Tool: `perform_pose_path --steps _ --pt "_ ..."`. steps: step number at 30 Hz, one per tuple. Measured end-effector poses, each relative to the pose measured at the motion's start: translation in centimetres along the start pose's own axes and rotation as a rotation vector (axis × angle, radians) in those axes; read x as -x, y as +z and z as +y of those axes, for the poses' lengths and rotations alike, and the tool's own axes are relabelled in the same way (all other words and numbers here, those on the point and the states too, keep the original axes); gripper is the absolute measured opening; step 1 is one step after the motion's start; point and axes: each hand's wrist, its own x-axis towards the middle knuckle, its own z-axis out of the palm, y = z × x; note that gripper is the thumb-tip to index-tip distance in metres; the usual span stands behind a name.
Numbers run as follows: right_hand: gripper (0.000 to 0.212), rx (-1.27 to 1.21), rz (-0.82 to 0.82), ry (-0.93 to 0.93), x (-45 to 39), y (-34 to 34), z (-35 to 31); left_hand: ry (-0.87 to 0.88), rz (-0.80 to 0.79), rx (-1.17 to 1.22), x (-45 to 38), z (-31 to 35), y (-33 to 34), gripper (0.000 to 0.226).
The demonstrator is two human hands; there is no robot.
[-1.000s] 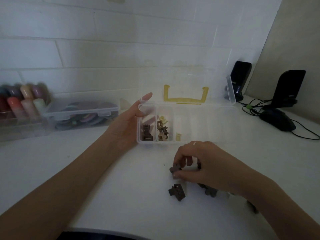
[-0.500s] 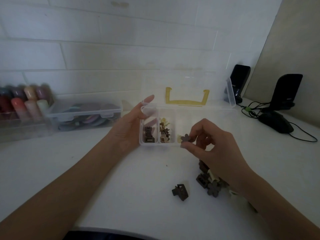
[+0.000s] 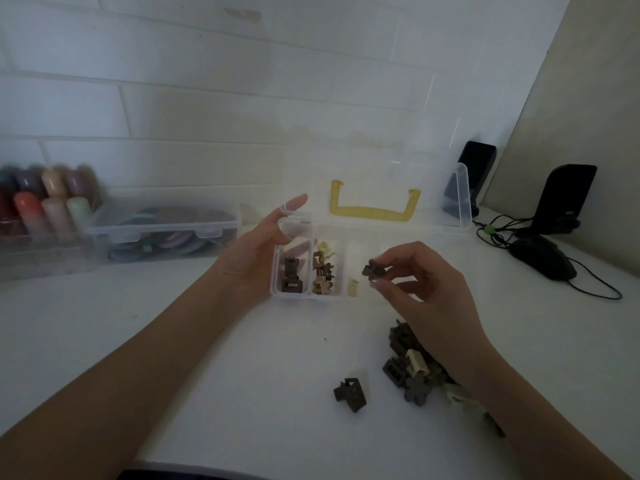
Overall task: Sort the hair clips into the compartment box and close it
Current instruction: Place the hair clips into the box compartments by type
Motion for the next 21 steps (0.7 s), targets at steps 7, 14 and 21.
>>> perform_pose_path --steps 7,14,21 --pt "0.006 0.676 -0.071 -0.435 -3.2 2.9 -0.7 0.021 0.007 0.015 0.0 -0.3 0.1 0.059" --pt "0.025 0.512 -0.199 -0.328 -2.9 1.0 0.0 0.012 0.019 0.002 -0.2 -0.3 0.0 0.059" --pt "0.043 0.285 -0.766 -0.068 -0.7 -1.8 -2.6 0.001 0.016 -0.032 -0.2 -0.1 -0.2 0.06"
